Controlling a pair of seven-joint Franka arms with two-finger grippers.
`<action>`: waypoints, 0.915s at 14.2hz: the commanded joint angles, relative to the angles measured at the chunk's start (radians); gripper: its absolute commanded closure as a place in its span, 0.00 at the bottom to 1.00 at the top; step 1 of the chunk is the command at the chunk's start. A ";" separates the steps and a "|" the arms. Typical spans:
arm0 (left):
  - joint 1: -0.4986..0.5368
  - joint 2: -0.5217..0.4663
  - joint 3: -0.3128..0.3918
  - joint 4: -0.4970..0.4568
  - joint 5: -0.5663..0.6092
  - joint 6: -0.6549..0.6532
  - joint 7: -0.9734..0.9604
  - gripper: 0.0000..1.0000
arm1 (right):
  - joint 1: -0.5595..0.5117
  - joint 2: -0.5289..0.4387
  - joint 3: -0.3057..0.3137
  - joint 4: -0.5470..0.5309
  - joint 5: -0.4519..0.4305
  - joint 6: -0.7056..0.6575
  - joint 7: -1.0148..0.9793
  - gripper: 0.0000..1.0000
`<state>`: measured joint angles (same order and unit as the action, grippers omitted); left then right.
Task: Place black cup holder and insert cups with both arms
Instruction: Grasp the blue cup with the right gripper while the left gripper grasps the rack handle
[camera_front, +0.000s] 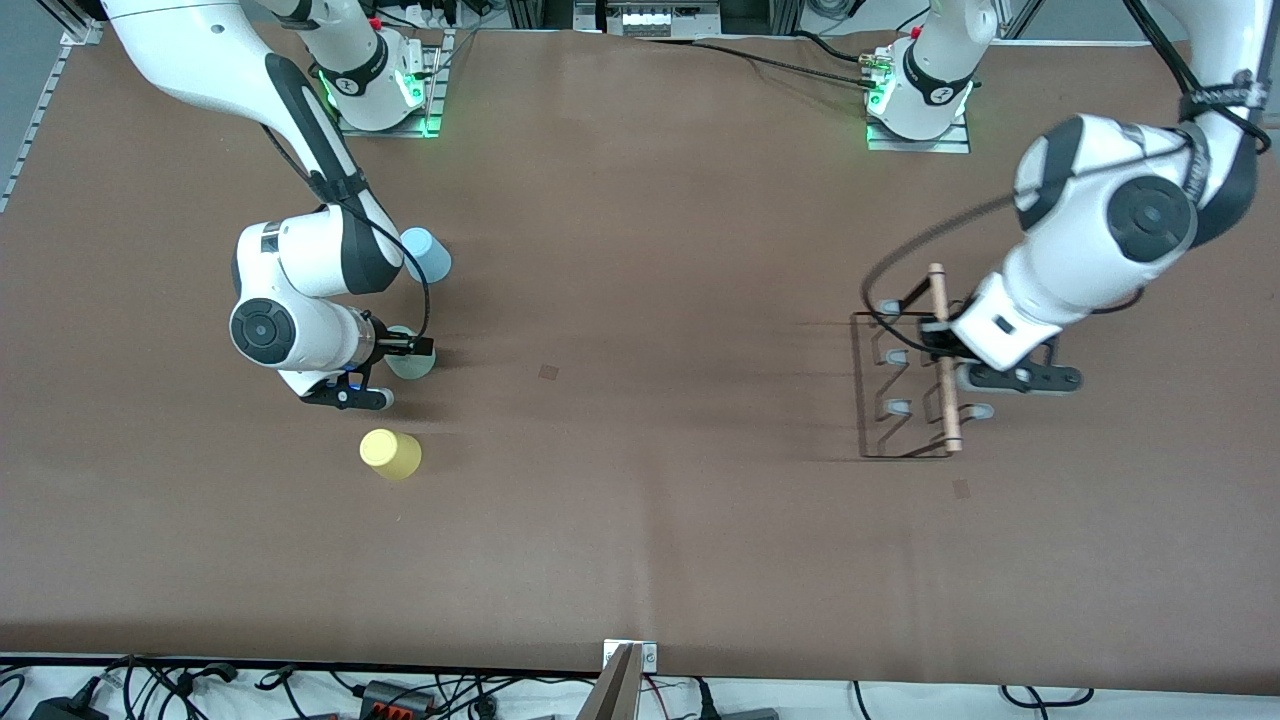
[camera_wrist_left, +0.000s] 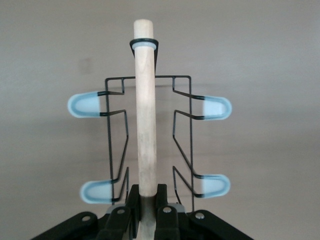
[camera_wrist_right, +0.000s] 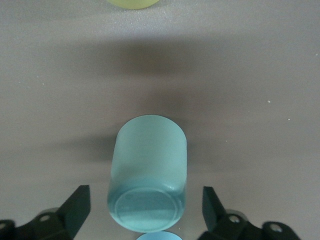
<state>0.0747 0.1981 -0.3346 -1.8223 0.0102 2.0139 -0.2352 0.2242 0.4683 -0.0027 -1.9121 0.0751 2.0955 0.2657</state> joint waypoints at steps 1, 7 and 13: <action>-0.070 0.023 -0.032 0.072 -0.015 -0.043 -0.112 1.00 | -0.003 -0.005 0.000 -0.007 0.015 0.006 0.004 0.43; -0.355 0.246 -0.029 0.320 -0.001 -0.041 -0.430 1.00 | -0.009 -0.007 -0.005 0.232 0.015 -0.230 -0.008 0.83; -0.475 0.400 -0.015 0.463 -0.004 -0.011 -0.498 1.00 | -0.031 -0.008 -0.011 0.369 0.014 -0.353 -0.013 0.83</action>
<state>-0.3553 0.5534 -0.3664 -1.4485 0.0092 2.0175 -0.7150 0.2046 0.4470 -0.0157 -1.5603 0.0753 1.7599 0.2642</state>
